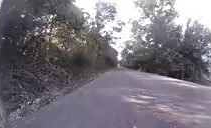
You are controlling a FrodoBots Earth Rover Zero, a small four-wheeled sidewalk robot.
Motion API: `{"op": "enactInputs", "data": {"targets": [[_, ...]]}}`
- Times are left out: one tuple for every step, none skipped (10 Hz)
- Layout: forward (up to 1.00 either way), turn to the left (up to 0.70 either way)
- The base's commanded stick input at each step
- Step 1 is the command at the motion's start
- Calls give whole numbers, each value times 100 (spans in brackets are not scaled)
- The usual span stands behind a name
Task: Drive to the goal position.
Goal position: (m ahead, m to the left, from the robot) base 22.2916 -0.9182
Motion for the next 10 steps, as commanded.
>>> {"op": "enactInputs", "data": {"targets": [[70,0],[70,0],[70,0],[70,0],[70,0],[70,0],[70,0],[70,0],[70,0],[70,0]]}}
